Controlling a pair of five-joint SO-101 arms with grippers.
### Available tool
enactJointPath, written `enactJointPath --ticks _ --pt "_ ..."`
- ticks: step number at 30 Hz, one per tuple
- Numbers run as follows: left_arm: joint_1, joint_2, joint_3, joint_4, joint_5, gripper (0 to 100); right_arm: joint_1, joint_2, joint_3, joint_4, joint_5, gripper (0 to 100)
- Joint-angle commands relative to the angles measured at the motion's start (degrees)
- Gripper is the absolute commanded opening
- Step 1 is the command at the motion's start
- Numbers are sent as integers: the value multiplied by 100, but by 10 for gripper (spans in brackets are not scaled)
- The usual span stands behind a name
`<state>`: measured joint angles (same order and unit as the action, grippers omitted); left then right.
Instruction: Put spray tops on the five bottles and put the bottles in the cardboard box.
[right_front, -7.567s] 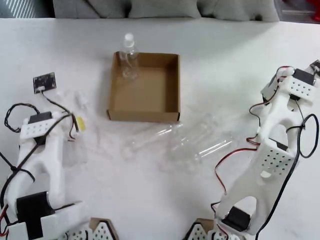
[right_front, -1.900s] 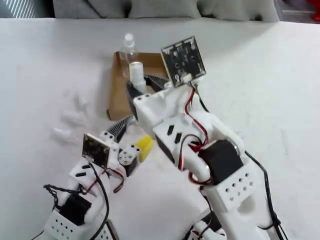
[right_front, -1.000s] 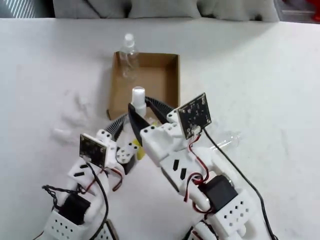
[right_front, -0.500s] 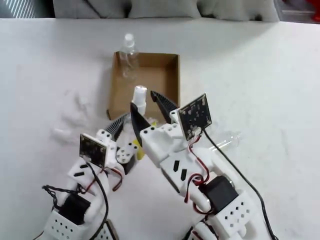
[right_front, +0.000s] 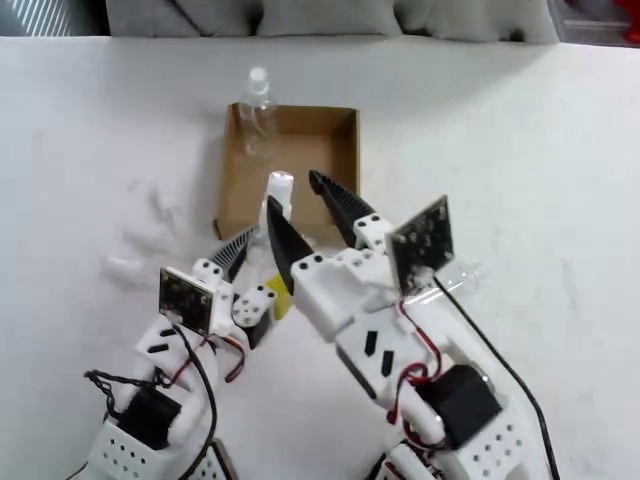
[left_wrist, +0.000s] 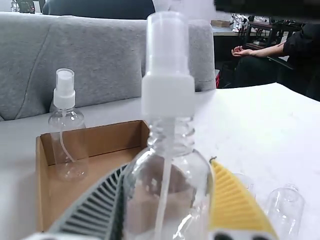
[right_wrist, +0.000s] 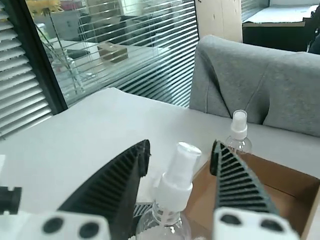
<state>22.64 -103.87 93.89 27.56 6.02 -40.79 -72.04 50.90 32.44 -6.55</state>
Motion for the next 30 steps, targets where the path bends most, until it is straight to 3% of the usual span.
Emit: enactJointPath --ticks 1,4,12,20,30 --pt "-92 -66 -35 -176 -26 20 -4 -295 -651 400 -9 131" --pt "-92 -66 -35 -176 -26 20 312 -207 -844 409 0 8" --pt "-92 -66 -35 -176 -26 20 963 1305 -1767 409 -9 18" --pt "-92 -66 -35 -176 -35 20 910 2765 -2822 462 -35 18" --pt "-92 -66 -35 -176 -44 20 312 2897 -2804 1174 -9 17"
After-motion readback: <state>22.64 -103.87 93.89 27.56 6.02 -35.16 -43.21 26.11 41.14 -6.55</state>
